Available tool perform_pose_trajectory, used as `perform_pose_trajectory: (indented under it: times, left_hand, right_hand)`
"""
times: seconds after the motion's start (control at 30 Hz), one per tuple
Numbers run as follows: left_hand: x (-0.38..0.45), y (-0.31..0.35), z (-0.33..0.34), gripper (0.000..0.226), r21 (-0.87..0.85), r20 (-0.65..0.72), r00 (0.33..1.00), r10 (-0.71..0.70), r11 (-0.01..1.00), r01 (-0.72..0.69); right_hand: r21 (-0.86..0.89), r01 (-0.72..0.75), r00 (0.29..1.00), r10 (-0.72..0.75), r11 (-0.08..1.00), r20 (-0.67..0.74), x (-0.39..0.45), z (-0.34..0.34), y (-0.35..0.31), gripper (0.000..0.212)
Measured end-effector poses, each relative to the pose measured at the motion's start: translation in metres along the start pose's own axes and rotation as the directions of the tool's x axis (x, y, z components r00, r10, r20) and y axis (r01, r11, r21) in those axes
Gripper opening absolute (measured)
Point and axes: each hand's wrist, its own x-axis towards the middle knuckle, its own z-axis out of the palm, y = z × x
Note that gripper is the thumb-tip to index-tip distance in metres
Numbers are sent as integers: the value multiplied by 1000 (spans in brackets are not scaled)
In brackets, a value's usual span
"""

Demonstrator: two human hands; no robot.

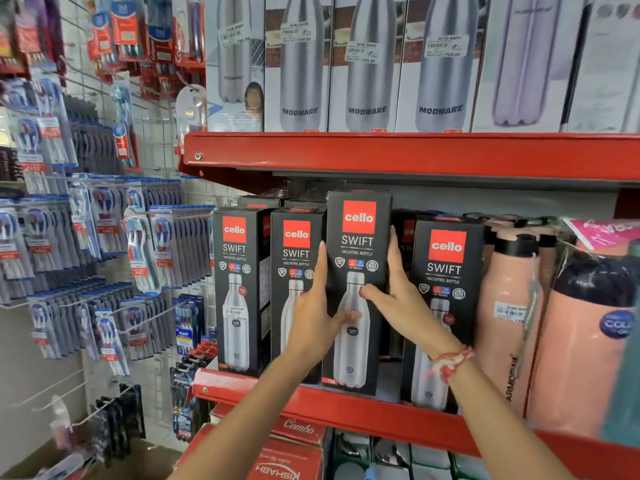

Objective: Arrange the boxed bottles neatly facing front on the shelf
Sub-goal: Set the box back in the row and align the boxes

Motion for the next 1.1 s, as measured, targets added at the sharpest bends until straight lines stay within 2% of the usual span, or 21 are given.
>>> perform_pose_trajectory:
  times: [0.17, 0.33, 0.5, 0.57, 0.67, 0.73, 0.83, 0.93, 0.97, 1.03, 1.1]
  left_hand:
    - [4, -14, 22, 118, 24, -21, 998, -53, 998, 54]
    - [-1, -17, 26, 112, 55, -29, 996, -85, 995, 86]
    - [1, -26, 22, 106, 74, 46, 993, -109, 992, 106]
    - [6, -26, 20, 99, 215, 57, 992, -110, 972, 96]
    - [18, -22, 5, 81, 502, 75, 992, -100, 864, 49]
    - [22, -22, -10, 69, 538, 100, 993, -58, 843, -5]
    - [21, -25, -37, 52, 346, 54, 995, 81, 933, -94]
    - [14, -36, -70, 28, 147, -147, 976, 159, 979, -138]
    - [11, -43, -81, 24, 118, -223, 960, 170, 982, -147]
    - [1, -62, -101, 24, 59, -352, 920, 171, 985, -160]
    - [-11, -85, -118, 34, -38, -379, 922, 83, 994, -105]
  right_hand:
    - [55, -83, 993, 87, 995, -79, 8, 10, 13, 87]
    - [159, -135, 984, 150, 978, -91, 7, 15, 19, 76]
    - [113, -179, 971, 194, 977, -141, 10, 25, 16, 74]
    - [86, -180, 965, 193, 980, -179, 12, 27, 10, 74]
    - [58, -183, 942, 192, 981, -274, 15, 35, -5, 73]
    - [-5, -168, 927, 156, 986, -340, 16, 42, -17, 74]
    - [-154, -110, 881, 24, 982, -473, 21, 61, -37, 73]
    - [-177, 59, 808, -151, 982, -570, 29, 91, -49, 65]
    - [-143, 105, 809, -169, 984, -563, 30, 104, -51, 58]
    - [16, 144, 856, -117, 989, -503, 28, 136, -52, 44]
    - [215, 72, 927, 14, 974, -375, 19, 171, -51, 37]
